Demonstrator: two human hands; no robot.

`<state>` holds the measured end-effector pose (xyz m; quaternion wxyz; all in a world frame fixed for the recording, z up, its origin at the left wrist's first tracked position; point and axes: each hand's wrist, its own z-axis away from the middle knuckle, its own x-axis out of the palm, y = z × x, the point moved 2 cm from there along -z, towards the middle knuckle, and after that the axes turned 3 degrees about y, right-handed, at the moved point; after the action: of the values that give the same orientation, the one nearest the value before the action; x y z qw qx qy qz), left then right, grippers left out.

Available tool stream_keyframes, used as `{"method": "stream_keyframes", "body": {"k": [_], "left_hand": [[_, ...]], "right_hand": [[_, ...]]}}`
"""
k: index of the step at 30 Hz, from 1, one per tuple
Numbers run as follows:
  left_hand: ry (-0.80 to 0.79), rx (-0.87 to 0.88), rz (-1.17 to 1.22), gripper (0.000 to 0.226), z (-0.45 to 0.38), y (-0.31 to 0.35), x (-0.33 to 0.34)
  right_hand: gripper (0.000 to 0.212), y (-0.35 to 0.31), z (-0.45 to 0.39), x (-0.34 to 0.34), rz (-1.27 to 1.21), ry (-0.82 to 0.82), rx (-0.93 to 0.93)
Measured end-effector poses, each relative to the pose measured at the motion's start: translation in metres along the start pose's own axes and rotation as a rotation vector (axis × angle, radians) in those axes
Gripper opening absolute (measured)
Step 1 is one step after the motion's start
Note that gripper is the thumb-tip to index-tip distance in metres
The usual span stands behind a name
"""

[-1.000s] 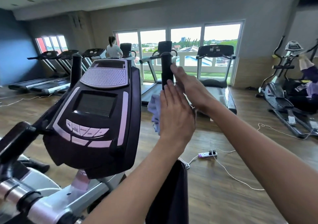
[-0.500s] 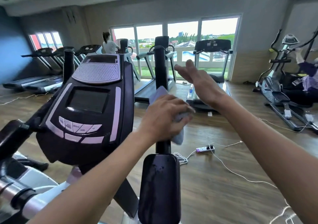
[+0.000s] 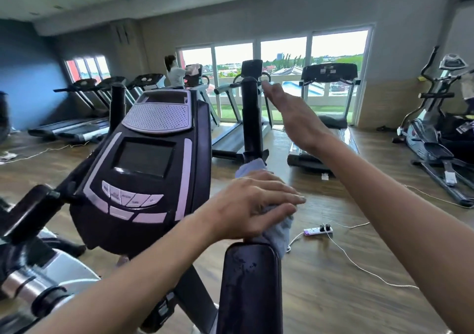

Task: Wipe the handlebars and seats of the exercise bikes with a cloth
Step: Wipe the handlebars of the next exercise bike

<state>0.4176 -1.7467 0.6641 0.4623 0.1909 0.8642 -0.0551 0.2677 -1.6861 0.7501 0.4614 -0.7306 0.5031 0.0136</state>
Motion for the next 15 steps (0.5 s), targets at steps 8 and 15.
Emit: {"method": "stream_keyframes", "body": {"k": [8,15], "left_hand": [[0.366,-0.468,0.178,0.051,0.005,-0.005,0.013],[0.274,-0.692,0.067,0.100,-0.014,-0.017,0.013]], "right_hand": [[0.059,-0.021,-0.023,0.007,0.055,-0.042,-0.070],[0.048,-0.010,-0.031,0.015,0.118,0.005,-0.122]]}}
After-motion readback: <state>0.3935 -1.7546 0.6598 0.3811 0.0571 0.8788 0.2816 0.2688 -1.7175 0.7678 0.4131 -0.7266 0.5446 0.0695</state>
